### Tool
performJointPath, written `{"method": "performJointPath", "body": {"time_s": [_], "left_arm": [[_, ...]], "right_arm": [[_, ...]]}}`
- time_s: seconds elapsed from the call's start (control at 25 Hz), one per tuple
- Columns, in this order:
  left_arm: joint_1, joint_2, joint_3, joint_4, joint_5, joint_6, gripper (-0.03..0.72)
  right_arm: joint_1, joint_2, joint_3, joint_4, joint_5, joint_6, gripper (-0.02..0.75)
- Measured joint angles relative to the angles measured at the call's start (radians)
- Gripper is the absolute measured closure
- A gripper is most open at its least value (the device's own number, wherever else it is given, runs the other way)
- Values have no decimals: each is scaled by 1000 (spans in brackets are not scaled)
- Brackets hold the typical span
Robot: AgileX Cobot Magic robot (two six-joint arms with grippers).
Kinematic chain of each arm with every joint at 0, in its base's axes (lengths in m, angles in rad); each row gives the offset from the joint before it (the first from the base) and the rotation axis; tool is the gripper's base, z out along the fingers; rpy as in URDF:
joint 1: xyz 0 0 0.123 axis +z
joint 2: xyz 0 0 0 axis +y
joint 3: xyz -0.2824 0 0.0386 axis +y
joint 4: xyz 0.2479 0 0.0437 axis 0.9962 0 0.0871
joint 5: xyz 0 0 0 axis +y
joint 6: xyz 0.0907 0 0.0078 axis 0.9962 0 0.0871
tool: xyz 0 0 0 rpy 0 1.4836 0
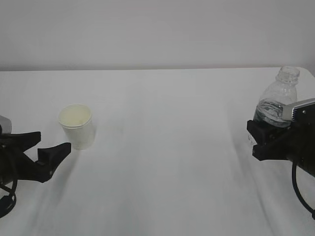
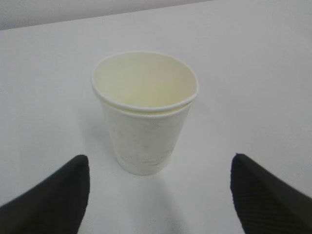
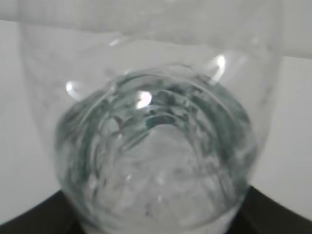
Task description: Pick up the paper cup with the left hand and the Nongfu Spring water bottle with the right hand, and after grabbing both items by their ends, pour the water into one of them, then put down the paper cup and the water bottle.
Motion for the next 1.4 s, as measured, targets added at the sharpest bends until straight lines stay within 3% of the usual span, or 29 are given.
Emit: {"method": "performJointPath", "body": {"time_s": [1.4], "left_arm": [[-2, 252, -289, 46, 0, 0, 21]], "right_arm": [[0, 0, -2, 2, 0, -17, 328]]}}
